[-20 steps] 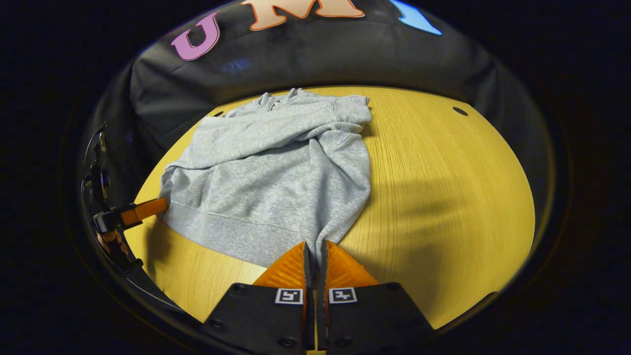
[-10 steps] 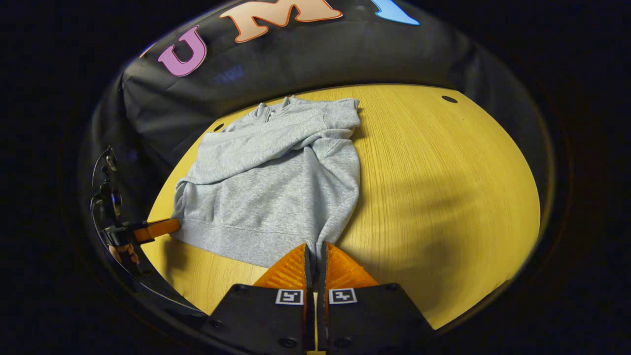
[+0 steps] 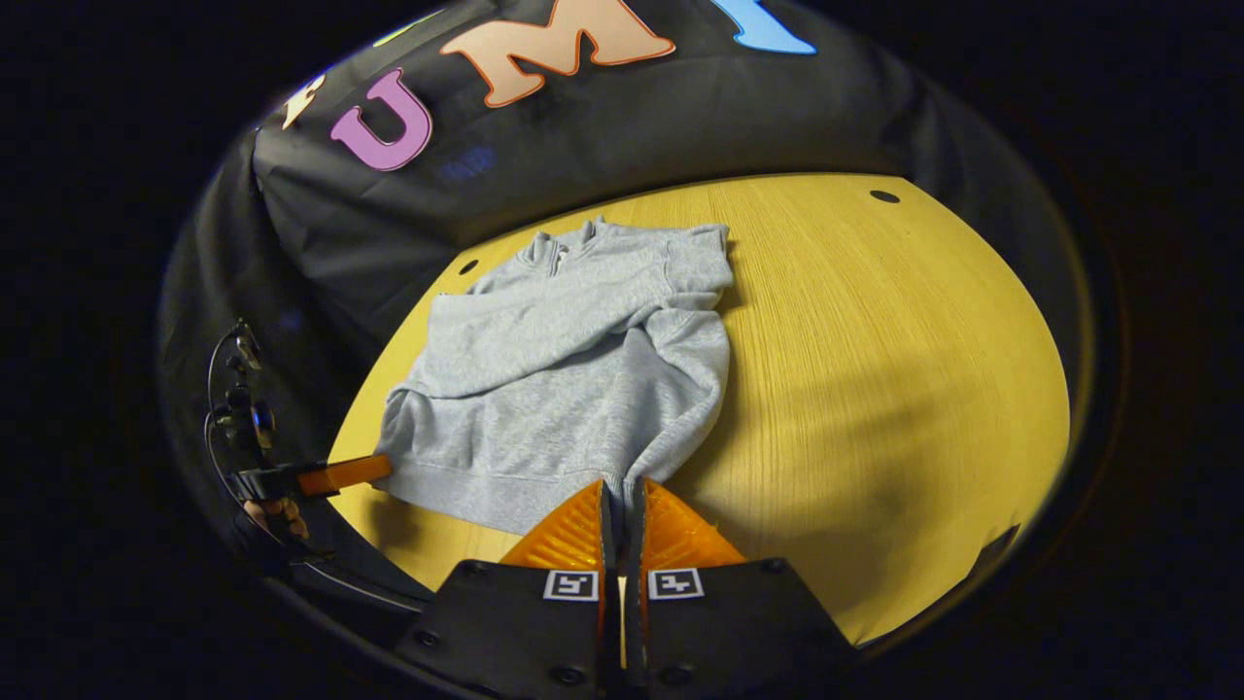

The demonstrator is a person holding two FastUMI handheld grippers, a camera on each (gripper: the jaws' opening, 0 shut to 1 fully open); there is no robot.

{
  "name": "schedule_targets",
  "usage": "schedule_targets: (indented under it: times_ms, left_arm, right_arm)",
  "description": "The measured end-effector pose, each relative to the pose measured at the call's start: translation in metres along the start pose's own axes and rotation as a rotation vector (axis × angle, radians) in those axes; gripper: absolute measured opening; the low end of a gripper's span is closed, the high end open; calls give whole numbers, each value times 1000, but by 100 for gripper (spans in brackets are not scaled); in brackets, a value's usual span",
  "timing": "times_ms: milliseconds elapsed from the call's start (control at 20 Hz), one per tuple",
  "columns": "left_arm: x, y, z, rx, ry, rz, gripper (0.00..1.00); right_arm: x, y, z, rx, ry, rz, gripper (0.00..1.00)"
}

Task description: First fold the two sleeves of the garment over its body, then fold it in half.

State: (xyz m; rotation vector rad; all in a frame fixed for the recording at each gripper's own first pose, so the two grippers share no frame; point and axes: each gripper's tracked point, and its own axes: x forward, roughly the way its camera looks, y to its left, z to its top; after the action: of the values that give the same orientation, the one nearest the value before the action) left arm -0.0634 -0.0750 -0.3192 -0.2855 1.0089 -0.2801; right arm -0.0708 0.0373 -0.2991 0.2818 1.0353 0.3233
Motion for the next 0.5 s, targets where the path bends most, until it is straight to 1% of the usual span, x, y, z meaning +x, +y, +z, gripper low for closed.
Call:
schedule_targets:
  times_ms: [150, 300, 500]
  left_arm:
    - [-11, -9, 25, -34, -44, -30, 0]
    - [-11, -15, 54, -66, -87, -59, 0]
    - [-10, -14, 89, -67, -129, -67, 0]
  right_arm:
    - [-8, 8, 23, 49, -38, 42, 4]
    - [-4, 18, 48, 124, -63, 85, 4]
    - [-1, 26, 85, 213, -104, 129, 4]
